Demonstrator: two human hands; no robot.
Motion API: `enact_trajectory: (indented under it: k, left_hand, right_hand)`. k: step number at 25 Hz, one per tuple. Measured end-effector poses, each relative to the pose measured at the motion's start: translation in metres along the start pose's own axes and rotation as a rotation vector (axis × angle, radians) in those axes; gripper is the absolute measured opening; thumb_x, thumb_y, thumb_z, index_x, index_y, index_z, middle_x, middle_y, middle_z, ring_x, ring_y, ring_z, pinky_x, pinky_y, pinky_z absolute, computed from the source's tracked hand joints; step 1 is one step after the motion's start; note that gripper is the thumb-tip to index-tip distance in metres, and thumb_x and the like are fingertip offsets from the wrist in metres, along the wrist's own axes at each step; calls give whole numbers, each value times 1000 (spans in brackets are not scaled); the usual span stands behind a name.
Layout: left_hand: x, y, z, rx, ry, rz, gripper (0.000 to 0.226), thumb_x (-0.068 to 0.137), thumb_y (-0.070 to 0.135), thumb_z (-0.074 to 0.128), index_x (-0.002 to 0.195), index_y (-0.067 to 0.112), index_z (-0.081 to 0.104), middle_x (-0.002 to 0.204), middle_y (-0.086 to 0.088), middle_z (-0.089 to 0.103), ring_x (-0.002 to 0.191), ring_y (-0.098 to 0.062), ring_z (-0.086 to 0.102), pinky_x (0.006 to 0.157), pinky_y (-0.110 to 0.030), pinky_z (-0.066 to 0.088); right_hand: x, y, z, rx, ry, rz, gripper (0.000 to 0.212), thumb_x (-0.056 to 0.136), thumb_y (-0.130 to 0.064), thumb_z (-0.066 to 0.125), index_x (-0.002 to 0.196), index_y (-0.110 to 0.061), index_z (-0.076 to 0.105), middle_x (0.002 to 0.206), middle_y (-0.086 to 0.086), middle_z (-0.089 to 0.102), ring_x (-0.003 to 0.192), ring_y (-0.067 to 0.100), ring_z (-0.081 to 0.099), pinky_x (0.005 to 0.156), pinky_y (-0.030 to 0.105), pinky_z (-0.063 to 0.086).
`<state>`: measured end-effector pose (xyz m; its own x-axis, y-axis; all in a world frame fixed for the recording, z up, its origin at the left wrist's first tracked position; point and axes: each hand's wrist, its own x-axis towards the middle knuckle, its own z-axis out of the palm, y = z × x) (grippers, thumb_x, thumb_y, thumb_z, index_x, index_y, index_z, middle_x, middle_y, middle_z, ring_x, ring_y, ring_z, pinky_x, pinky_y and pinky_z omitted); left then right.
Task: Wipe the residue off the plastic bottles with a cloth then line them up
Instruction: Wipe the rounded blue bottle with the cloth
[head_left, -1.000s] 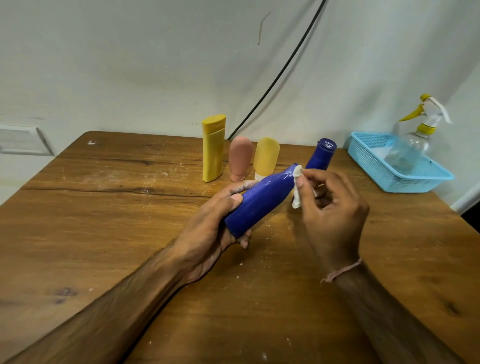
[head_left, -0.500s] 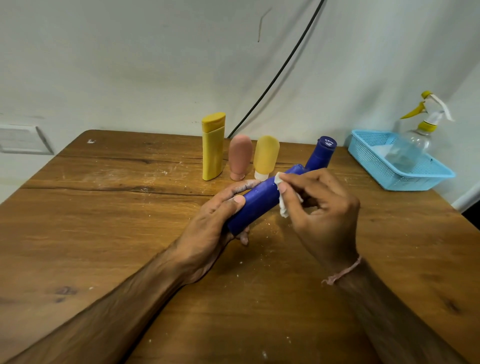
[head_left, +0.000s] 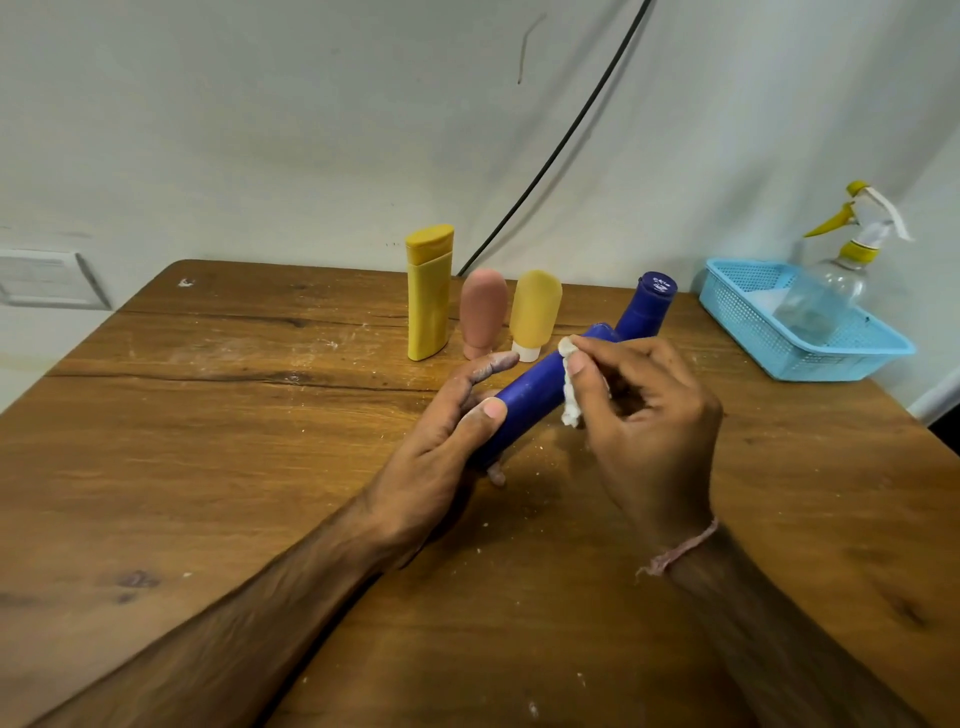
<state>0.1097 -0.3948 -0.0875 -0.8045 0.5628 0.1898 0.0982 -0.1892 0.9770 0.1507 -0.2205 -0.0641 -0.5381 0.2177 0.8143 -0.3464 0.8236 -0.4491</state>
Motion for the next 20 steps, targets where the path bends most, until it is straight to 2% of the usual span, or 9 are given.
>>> enact_trajectory:
  k: [4,6,8,11,13,14,16,18,20]
  left_hand:
    - [0,-4,-1,-68,-17,25,52,98,32,48,149,38,39,126,-19,54,89,-20,56,75,-34,52]
    - [0,-4,0,-138,-32,19,49,99,34,45,148,34,44,131,-3,57,94,-21,55,77,-37,49]
    - [0,-4,0,-182,-30,3,47,99,35,42,145,29,51,140,9,56,102,-16,57,79,-38,47]
    - [1,-2,0,-348,-10,-34,47,99,28,42,143,20,54,149,-1,53,114,-25,54,81,-40,46]
    - [0,-2,-1,-458,-6,-65,49,104,37,35,145,17,53,148,-8,55,125,-36,52,97,-49,46]
    - [0,-2,-1,-510,-14,-85,56,106,47,28,147,16,51,149,-11,54,134,-40,49,110,-54,39]
    - [0,0,-3,-631,-38,-116,73,103,62,17,150,13,46,150,-16,53,142,-37,46,121,-53,29]
    - [2,2,-3,-703,-36,-122,77,102,63,15,149,9,45,148,-18,54,140,-33,50,118,-47,36]
    - [3,2,-3,-693,-16,-107,70,105,56,18,146,7,48,146,-18,56,137,-33,53,114,-45,42]
  right_hand:
    - [-9,-10,6,36,-173,-172,18,92,-10,72,110,-6,77,95,8,65,83,11,62,72,18,54]
    - [-9,-12,9,33,-182,-201,19,93,-11,72,110,-6,76,97,8,66,86,9,61,74,18,54]
    - [-9,-11,11,28,-121,-138,22,95,-16,67,114,-7,73,102,8,66,91,7,61,76,18,56]
    - [-12,-10,15,22,-94,-108,24,96,-18,66,116,-8,73,104,8,66,93,6,61,78,15,56]
    - [-16,-13,17,45,-167,-150,22,93,-14,69,114,-8,74,102,8,64,91,7,60,76,17,56]
    - [-17,-16,17,69,-220,-173,21,92,-13,71,112,-8,75,101,8,63,90,8,60,75,17,55]
    - [-20,-20,18,127,-324,-212,20,92,-15,71,110,-10,77,99,7,61,89,8,57,76,15,51]
    - [-20,-22,19,159,-396,-250,20,92,-16,71,110,-10,77,98,6,60,89,6,55,78,11,47]
    - [-19,-21,18,144,-424,-290,21,91,-14,72,112,-10,76,98,7,61,89,6,55,79,11,47]
